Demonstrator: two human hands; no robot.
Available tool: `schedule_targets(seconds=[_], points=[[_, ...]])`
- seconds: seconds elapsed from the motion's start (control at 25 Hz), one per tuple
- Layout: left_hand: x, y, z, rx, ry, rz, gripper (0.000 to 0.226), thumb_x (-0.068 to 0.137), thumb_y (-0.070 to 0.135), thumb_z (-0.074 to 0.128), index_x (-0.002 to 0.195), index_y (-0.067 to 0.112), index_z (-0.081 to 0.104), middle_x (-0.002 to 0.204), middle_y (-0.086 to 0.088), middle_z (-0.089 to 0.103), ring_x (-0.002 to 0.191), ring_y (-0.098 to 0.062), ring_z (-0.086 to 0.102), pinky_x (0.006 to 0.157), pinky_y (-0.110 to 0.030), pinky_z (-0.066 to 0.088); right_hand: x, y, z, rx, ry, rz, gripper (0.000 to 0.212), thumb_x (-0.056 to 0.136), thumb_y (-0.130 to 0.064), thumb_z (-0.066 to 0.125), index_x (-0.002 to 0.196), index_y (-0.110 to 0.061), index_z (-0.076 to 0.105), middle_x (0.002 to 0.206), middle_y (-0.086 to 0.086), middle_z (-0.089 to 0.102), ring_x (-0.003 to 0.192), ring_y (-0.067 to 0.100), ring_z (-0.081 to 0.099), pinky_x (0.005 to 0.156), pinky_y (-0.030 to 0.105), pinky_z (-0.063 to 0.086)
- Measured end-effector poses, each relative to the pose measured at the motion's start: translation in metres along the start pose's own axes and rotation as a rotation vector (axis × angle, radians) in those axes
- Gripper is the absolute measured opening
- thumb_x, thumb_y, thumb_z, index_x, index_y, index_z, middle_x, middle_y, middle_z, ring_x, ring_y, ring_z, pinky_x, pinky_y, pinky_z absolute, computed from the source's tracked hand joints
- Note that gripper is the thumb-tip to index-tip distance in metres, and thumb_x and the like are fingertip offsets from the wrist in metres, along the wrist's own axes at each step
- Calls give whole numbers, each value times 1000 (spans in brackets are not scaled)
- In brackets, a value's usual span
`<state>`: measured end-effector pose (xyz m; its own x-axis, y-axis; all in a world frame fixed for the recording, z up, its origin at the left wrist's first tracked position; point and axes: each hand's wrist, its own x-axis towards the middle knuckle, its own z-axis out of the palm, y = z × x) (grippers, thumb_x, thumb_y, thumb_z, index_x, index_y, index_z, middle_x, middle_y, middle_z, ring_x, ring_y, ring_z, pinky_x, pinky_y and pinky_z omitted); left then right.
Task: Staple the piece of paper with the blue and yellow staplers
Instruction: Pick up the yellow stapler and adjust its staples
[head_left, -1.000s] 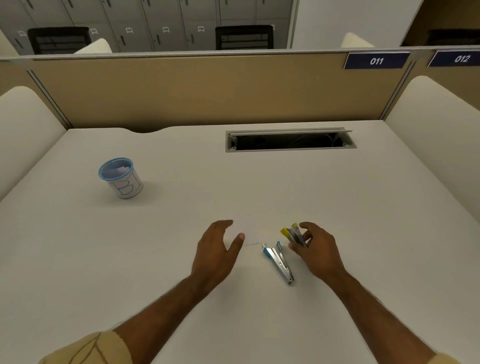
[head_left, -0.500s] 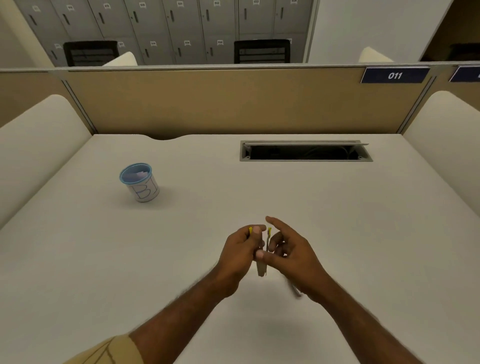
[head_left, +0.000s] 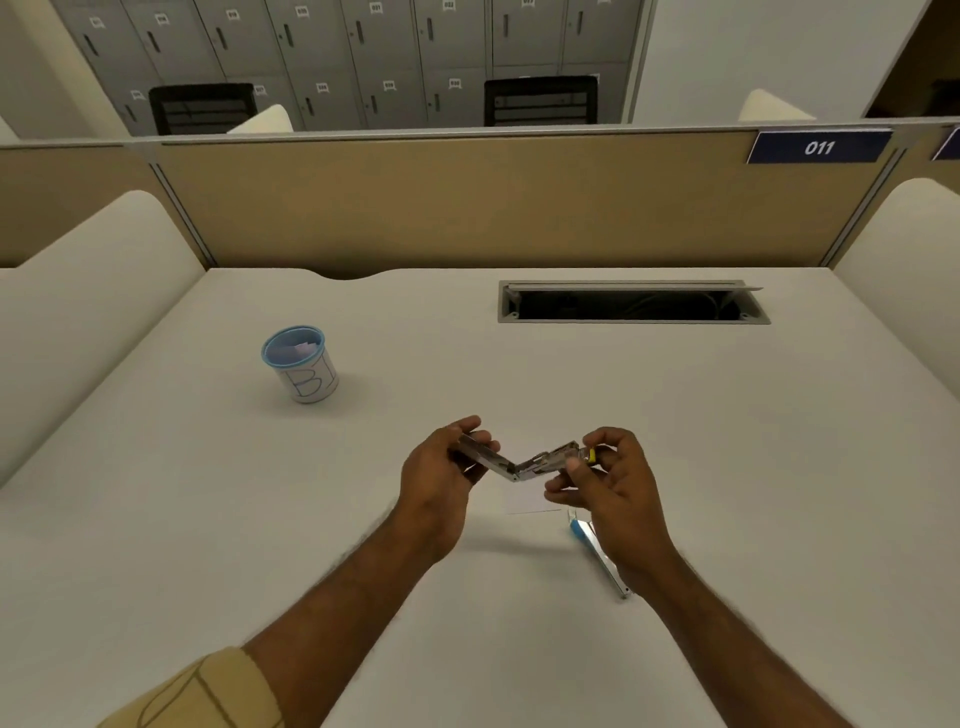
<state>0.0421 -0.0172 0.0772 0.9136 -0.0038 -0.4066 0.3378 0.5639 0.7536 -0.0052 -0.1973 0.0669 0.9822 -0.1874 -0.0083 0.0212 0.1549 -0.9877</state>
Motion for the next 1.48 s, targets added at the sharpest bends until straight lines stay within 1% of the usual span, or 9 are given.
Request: schedule_targets(seconds=[0.12, 0.28, 0.36, 0.48, 0.56, 0.72, 1.0, 1.28, 1.48], points=[[7, 8, -14, 66, 17, -50, 28, 91, 7, 44, 104, -2, 68, 93, -15, 72, 84, -27, 66, 83, -36, 54, 6, -2, -4, 125, 20, 70, 23, 93, 8, 48, 109, -8, 55, 90, 18, 64, 74, 35, 70, 68, 38, 61], [15, 26, -21, 530, -11, 126, 28, 94, 8, 46, 105, 10, 72, 107, -9, 75, 101, -28, 69, 89, -33, 52, 17, -15, -12, 171, -36, 153, 20, 94, 8, 48, 108, 1, 61, 89, 25, 65, 75, 37, 71, 67, 38, 61], [16, 33, -14, 715, -162, 180, 26, 97, 16, 49, 106, 15, 74, 105, -3, 76, 103, -27, 69, 93, -34, 53, 23, -23, -8, 164, -105, 183, 22, 94, 7, 48, 111, 1, 61, 86, 25, 67, 71, 36, 72, 64, 36, 61], [10, 31, 4, 858, -481, -57, 35, 100, 36, 46, 109, 13, 72, 105, -7, 75, 92, -28, 71, 80, -32, 54, 29, -34, 4, 145, -174, 200, 21, 93, 3, 53, 112, -1, 61, 80, 26, 71, 66, 35, 72, 59, 34, 60], [5, 24, 10, 725, -530, -267, 39, 101, 37, 44, 106, 8, 69, 91, -9, 71, 72, -21, 64, 68, -30, 51, 33, -38, 10, 100, -179, 201, 21, 92, 2, 55, 112, -2, 60, 77, 24, 72, 62, 32, 71, 56, 33, 60], [2, 7, 8, 336, -357, -444, 37, 102, 29, 42, 111, 2, 66, 73, -2, 56, 56, -12, 46, 53, -23, 44, 34, -35, 13, -156, -61, 119, 27, 91, 1, 54, 114, -11, 64, 86, 15, 74, 67, 22, 73, 60, 28, 60], [-1, -5, 5, 200, -292, -473, 40, 101, 29, 48, 108, -4, 69, 76, -7, 57, 58, -14, 53, 54, -25, 52, 24, -19, 20, -652, 6, -283, 25, 91, -11, 59, 109, -23, 72, 89, -15, 68, 80, 2, 62, 73, 10, 47], [-5, -10, 10, 176, -257, -413, 33, 97, 28, 56, 100, -2, 68, 72, -7, 59, 53, -13, 54, 52, -23, 51, 18, -9, 22, -809, -48, -356, 22, 91, -14, 58, 108, -19, 71, 88, 0, 70, 84, 18, 60, 76, 30, 47], [-5, -17, 10, 116, -208, -424, 32, 95, 27, 59, 102, -3, 68, 64, -5, 59, 47, -12, 54, 49, -22, 52, 7, -6, 23, -772, -71, -371, 13, 83, -12, 66, 92, -21, 69, 83, -8, 65, 81, 10, 55, 71, 12, 36]])
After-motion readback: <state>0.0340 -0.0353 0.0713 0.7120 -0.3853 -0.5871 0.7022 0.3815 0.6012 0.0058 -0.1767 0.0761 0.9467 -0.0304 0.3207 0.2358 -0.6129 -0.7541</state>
